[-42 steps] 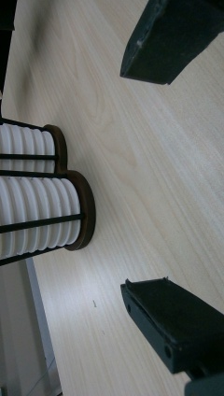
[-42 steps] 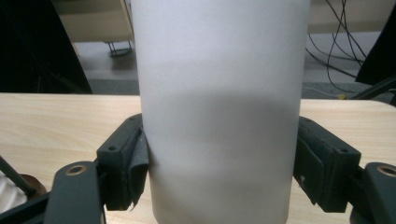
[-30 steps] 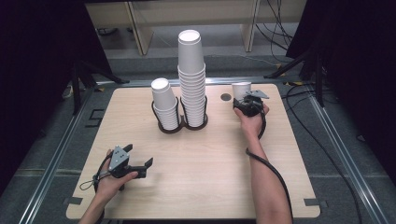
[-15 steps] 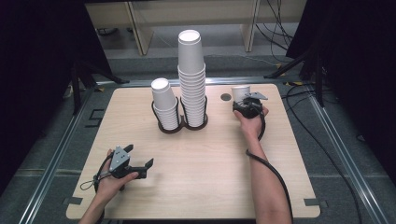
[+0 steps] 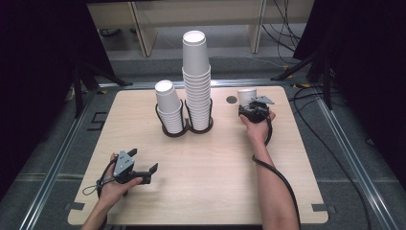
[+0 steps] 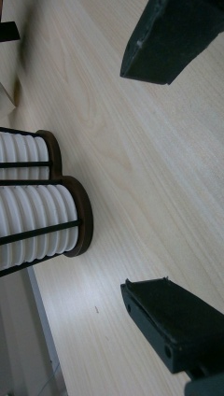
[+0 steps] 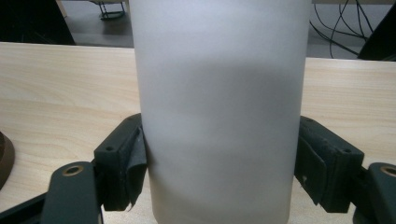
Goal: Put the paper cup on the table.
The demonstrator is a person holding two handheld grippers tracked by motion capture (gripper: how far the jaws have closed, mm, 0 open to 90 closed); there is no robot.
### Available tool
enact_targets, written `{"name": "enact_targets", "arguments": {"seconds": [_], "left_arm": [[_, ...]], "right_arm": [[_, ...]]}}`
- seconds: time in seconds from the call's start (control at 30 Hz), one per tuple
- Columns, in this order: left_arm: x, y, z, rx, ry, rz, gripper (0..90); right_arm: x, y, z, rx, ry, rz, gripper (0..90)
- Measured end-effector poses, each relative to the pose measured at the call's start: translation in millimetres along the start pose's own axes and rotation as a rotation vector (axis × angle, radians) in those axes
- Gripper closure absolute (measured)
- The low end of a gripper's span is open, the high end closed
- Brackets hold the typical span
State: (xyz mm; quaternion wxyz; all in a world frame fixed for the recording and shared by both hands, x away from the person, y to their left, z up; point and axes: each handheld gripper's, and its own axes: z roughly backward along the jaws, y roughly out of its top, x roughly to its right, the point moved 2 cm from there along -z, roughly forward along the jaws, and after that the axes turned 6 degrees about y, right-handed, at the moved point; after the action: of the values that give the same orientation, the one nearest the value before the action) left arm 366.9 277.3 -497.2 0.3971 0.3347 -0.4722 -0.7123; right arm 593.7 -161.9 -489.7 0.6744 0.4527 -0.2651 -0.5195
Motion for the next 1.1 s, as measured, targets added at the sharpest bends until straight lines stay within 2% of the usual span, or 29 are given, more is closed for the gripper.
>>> {"name": "enact_targets", "arguments": {"seconds": [0.03, 0.17, 0.23, 0.27, 0.3, 0.4, 0.43, 0.47, 0.5, 0.53, 0.57, 0.63, 0.73, 0.83, 0.87, 0.9, 0.93, 0.97, 1.0, 1.03, 1.1], "left_arm": [[0.0, 0.0, 0.1, 0.000, 0.000, 0.000, 0.0], [-0.7, -0.5, -1.0, 0.008, -0.002, -0.001, 0.0], [-0.2, -0.8, -1.4, 0.007, -0.004, -0.002, 0.0], [0.1, -0.8, -1.2, 0.003, -0.003, -0.001, 0.0], [0.1, -0.9, -1.6, 0.006, -0.005, -0.006, 0.0], [0.3, -0.6, -0.9, -0.003, -0.005, -0.010, 0.0], [0.3, -0.5, -0.9, -0.003, -0.005, -0.010, 0.0], [0.3, -0.5, -0.9, -0.002, -0.005, -0.010, 0.0], [0.3, -0.4, -0.8, -0.003, -0.004, -0.010, 0.0], [0.3, -0.5, -1.7, 0.007, -0.009, -0.008, 0.0], [0.3, -0.4, -1.7, 0.009, -0.008, -0.007, 0.0], [0.3, -0.3, -1.6, 0.009, -0.007, -0.009, 0.0], [0.7, -0.6, -0.7, -0.006, -0.007, -0.018, 0.0], [1.8, -0.7, -0.9, -0.006, -0.010, -0.020, 0.0], [2.1, -0.4, -0.8, -0.006, -0.009, -0.018, 0.0], [2.0, -0.2, -1.0, -0.002, -0.009, -0.018, 0.0], [1.9, 0.0, -0.8, -0.001, -0.009, -0.017, 0.0], [1.9, 0.1, -0.8, 0.000, -0.009, -0.016, 0.0], [1.8, 0.1, -0.7, 0.000, -0.008, -0.016, 0.0], [1.8, -0.1, -0.7, -0.001, -0.008, -0.017, 0.0], [1.9, -0.4, -0.8, -0.003, -0.008, -0.021, 0.0]], "right_arm": [[-1.5, -0.4, -0.1, 0.003, -0.004, -0.015, 25.3], [-1.5, -0.7, 0.2, 0.008, -0.004, -0.015, 25.3], [0.3, -1.4, -0.1, 0.005, -0.024, 0.011, 25.1], [-0.6, -1.5, 1.4, 0.004, -0.002, -0.002, 24.9], [-1.8, -1.9, 1.3, 0.011, -0.001, -0.014, 24.8], [-0.6, -2.6, 1.5, 0.009, -0.023, 0.008, 24.2], [-1.9, -2.7, 2.0, 0.000, -0.027, -0.003, 24.0], [-2.9, -3.0, 3.2, -0.001, 0.003, -0.021, 23.9], [-1.8, -3.4, 3.0, 0.002, -0.011, -0.006, 23.8], [-2.7, -3.7, 4.2, 0.003, 0.003, -0.023, 23.6], [-1.4, -3.7, 4.8, 0.000, 0.004, -0.013, 23.6], [-0.7, -4.2, 4.4, 0.002, -0.021, -0.004, 23.5], [-0.6, -5.4, 8.2, -0.005, 0.018, -0.025, 23.1], [-1.7, -7.1, 9.7, 0.001, 0.010, -0.037, 22.9], [-0.6, -7.4, 10.3, -0.004, 0.016, -0.021, 22.8], [-1.1, -8.1, 11.1, -0.012, 0.001, -0.025, 22.6], [-0.2, -8.9, 11.4, -0.009, 0.003, -0.018, 22.5], [-1.1, -9.5, 12.7, -0.005, 0.022, -0.032, 22.3], [-0.5, -10.5, 13.2, -0.022, 0.003, -0.016, 22.2], [-1.3, -11.3, 14.9, -0.015, 0.029, -0.032, 21.9], [-2.3, -13.8, 16.1, -0.024, 0.046, -0.071, 21.6]]}}
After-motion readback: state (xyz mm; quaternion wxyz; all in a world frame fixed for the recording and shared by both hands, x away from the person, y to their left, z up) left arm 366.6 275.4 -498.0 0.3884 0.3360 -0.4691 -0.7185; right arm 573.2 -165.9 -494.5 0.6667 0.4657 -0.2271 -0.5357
